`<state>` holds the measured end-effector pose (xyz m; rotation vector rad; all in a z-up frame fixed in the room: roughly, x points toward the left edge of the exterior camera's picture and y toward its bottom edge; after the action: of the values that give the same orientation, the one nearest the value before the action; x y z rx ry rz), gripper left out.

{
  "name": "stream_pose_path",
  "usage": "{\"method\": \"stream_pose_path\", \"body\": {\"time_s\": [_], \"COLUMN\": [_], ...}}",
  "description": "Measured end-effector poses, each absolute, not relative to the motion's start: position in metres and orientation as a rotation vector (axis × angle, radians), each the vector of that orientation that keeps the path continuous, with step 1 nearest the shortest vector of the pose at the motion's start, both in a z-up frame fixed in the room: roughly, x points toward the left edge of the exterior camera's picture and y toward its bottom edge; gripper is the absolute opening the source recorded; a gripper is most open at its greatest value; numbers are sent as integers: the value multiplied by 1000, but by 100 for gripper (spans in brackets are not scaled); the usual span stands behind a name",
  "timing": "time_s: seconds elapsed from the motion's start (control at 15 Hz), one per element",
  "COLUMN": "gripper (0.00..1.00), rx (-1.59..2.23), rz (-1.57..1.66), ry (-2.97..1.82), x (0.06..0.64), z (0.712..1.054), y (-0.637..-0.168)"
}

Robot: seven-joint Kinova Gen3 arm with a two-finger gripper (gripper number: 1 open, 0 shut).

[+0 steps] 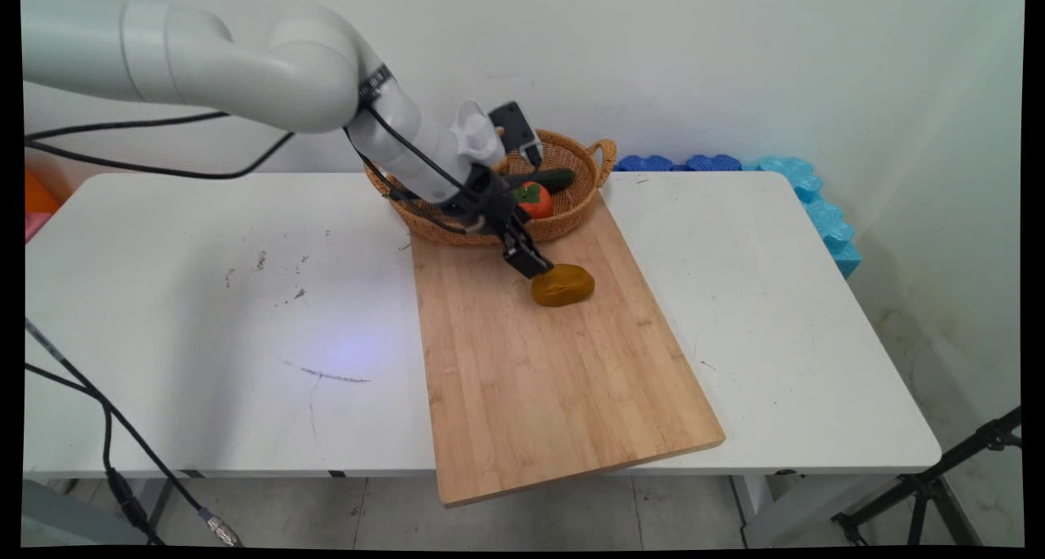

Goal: Pick up the potato from the cutting board, then place the picked object in the vegetable basket

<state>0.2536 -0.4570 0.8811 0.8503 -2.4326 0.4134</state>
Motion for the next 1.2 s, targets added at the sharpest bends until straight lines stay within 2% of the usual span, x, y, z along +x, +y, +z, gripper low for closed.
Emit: {"method": "stream_pose_path", "body": {"time_s": [0.87, 0.93, 1.2], "gripper": [100, 0, 0], "rx": [750, 744, 712], "rz": [359, 358, 355], "ry": [-2446, -2447, -2459], "x": [223, 222, 220], "z": [821, 819, 814], "y": [-478, -479, -480]}}
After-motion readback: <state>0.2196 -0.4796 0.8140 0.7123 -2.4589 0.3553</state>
